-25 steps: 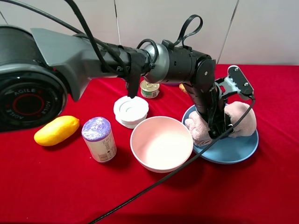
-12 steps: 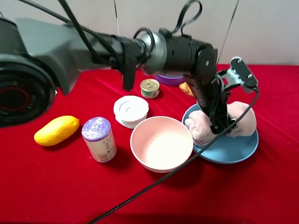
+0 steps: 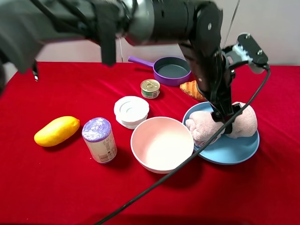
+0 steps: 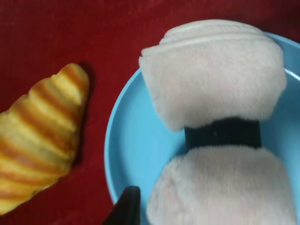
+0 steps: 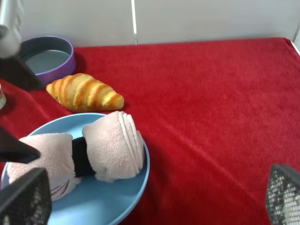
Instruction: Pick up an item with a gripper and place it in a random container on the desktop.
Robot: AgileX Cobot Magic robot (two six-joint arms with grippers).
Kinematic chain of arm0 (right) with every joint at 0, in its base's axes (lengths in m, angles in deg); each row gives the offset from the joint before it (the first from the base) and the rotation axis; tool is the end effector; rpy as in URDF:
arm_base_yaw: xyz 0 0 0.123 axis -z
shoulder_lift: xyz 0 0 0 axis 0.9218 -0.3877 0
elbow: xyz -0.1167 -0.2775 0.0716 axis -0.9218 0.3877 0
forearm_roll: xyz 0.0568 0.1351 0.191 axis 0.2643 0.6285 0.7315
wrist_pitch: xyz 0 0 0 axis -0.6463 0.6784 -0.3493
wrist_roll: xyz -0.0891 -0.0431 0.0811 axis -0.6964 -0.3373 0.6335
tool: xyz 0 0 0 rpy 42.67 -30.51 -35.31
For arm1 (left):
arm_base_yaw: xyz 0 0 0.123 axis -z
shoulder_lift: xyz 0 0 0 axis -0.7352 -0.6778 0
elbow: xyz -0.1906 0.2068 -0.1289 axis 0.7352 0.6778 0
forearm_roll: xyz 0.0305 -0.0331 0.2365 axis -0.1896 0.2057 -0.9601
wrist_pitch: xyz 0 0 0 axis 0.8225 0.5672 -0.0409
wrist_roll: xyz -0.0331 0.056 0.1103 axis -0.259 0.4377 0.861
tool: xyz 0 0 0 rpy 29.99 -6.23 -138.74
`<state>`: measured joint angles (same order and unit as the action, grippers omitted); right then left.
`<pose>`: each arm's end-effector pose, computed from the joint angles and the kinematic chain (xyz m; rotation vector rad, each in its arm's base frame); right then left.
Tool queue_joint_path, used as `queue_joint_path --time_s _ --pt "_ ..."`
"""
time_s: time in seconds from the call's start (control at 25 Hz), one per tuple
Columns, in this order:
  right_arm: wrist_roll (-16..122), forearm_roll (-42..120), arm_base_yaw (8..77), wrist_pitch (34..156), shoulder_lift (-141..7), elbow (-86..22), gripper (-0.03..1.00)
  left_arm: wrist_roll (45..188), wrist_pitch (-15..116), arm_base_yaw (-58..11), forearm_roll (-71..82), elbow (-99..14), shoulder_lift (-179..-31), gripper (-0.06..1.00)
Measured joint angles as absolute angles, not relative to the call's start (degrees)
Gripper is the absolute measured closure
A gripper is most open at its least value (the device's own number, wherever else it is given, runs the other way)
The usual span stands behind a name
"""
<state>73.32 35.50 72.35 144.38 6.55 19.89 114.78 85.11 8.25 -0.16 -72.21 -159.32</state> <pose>-0.0036 0.0093 0.2589 0.0446 1.9965 0.0109 0.2931 -0.4479 0.2099 1.6601 1.8641 -0.3299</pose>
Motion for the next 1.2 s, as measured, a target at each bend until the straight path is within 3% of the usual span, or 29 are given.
queue_joint_path --time_s 0.52,1.2 --pt "73.32 35.5 72.35 144.38 6.55 19.89 0.27 111.88 95.67 7.29 -4.43 -72.21 -151.89 -0.05" --pt "73.32 35.5 72.35 144.38 6.55 19.89 0.27 105.28 109.85 0.09 -4.57 -72.21 -145.84 -0.05"
